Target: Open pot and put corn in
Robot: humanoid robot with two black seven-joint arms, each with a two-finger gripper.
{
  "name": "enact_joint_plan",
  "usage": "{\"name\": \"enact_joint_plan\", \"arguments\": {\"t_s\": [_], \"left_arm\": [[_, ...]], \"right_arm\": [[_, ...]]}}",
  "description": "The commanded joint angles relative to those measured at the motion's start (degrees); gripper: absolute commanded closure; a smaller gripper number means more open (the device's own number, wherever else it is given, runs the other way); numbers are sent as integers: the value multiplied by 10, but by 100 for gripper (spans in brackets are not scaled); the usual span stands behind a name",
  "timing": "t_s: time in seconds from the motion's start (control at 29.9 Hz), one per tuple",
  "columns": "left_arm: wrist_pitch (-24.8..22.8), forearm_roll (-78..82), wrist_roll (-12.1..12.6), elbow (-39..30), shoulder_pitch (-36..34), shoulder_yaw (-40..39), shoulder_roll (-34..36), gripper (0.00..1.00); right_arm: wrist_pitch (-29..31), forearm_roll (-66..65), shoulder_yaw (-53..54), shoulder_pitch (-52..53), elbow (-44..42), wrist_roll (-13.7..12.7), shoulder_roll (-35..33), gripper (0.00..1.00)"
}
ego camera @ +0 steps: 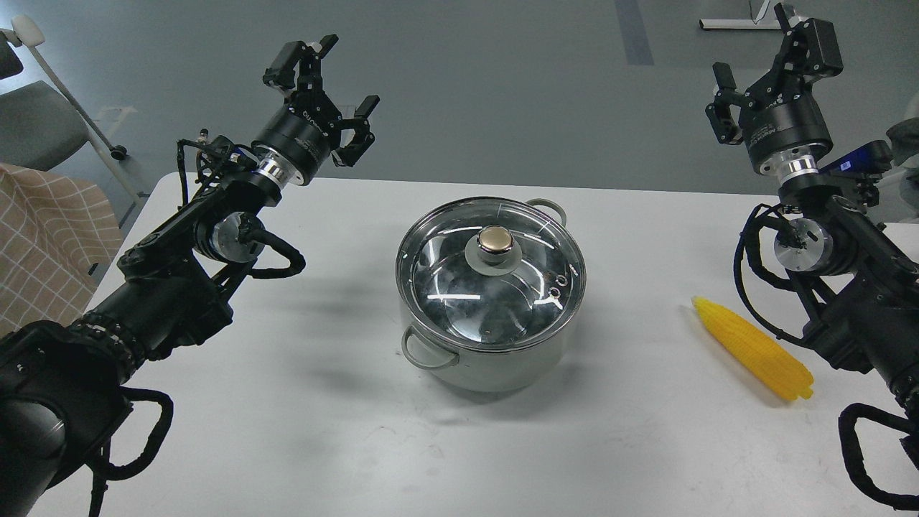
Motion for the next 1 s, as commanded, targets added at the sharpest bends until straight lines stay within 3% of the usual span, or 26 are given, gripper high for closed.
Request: {"name": "enact_joint_plan", "arguments": {"t_s": [0.0, 0.97], "left_arm": [[-1, 0, 1, -2, 0, 1, -1, 2], [-1, 3, 6, -41, -2, 10, 22, 2]], "right_arm": [[-1, 1, 0, 0, 1, 0, 2, 0], [-1, 2, -6, -2, 32, 0, -2, 0]]}}
